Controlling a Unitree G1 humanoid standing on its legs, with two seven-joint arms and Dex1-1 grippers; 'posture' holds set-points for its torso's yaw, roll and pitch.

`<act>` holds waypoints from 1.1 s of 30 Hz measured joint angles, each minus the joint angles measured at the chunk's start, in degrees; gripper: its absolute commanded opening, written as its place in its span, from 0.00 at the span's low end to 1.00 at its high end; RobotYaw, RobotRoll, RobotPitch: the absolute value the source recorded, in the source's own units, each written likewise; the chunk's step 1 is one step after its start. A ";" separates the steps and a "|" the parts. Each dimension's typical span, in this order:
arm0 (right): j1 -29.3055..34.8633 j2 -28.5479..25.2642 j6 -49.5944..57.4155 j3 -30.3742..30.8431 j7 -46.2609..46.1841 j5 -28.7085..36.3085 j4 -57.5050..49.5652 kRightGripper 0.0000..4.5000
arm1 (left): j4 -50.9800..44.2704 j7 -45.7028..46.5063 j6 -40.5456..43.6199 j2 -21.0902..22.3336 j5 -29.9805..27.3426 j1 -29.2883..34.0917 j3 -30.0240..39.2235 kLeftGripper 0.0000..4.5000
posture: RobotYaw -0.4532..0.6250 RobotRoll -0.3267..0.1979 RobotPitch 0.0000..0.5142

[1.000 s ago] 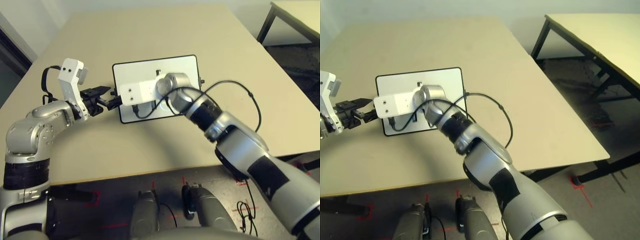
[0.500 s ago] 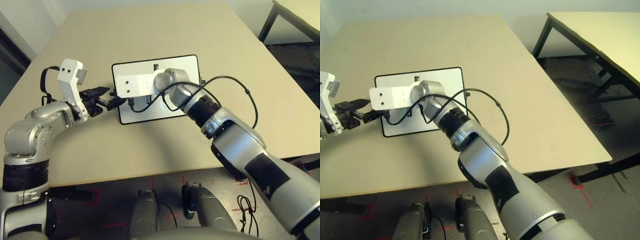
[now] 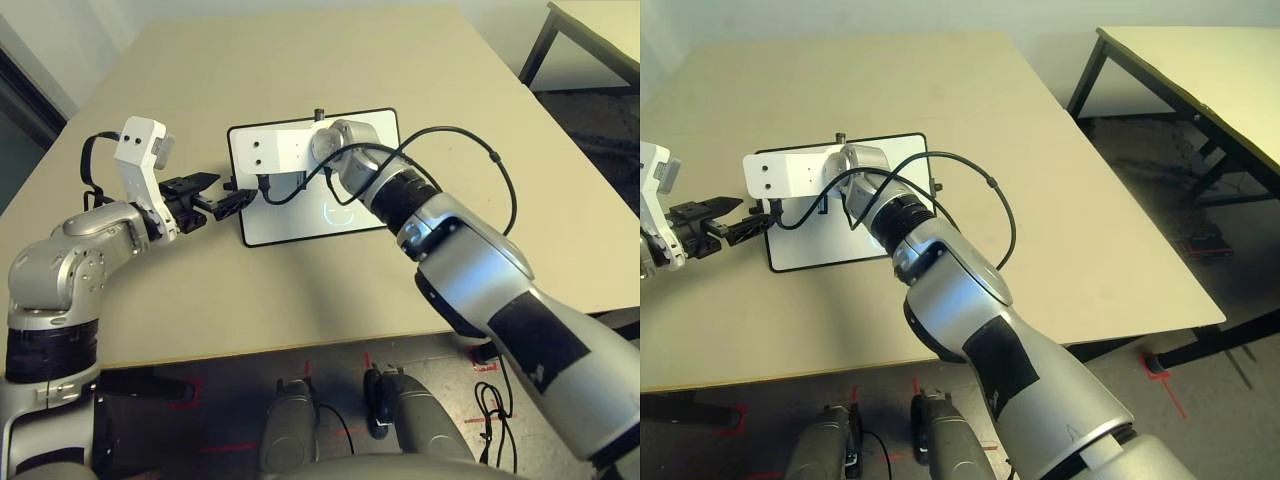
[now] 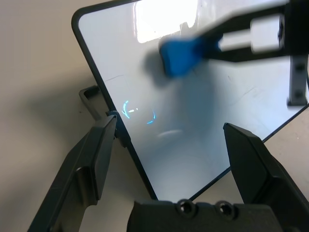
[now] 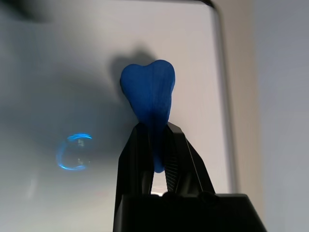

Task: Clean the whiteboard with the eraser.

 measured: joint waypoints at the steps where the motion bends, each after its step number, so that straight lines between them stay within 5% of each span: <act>1: 2.60 -0.85 1.16 0.96 1.83 -0.35 -4.08 0.06 | 0.01 -0.03 -0.01 0.01 0.00 -0.05 0.04 1.00 | 0.50 0.62 0.30; 7: 6.26 -2.13 5.44 2.98 5.98 -1.49 -10.46 0.06 | 0.52 -0.25 -0.01 0.00 0.03 -0.68 -0.01 1.00 | 0.49 0.62 0.30; 13: -6.53 1.21 3.23 -1.06 -3.16 0.32 6.95 0.06 | 0.85 -0.53 -0.09 -0.19 0.11 -1.02 -0.37 1.00 | 0.50 0.62 0.29; 18: -9.78 2.61 -0.52 -2.77 -7.96 0.80 14.47 0.06 | 0.83 -0.52 -0.09 -0.24 0.10 -0.87 -0.33 1.00 | 0.50 0.62 0.30; 22: -6.64 1.03 -2.06 -2.44 -6.14 0.53 10.80 0.06 | 0.72 -0.49 -0.08 -0.24 0.07 -0.60 -0.20 1.00 | 0.50 0.62 0.31; 28: 5.30 -6.98 1.25 0.08 3.42 -0.19 -8.88 0.06 | 0.75 -0.62 -0.07 -0.22 0.09 -0.60 -0.07 1.00 | 0.48 0.62 0.31; 33: 4.55 -9.32 3.83 0.61 4.77 -0.59 -9.39 0.06 | 1.87 -1.13 -0.22 -0.23 0.26 -1.27 -0.74 1.00 | 0.47 0.62 0.30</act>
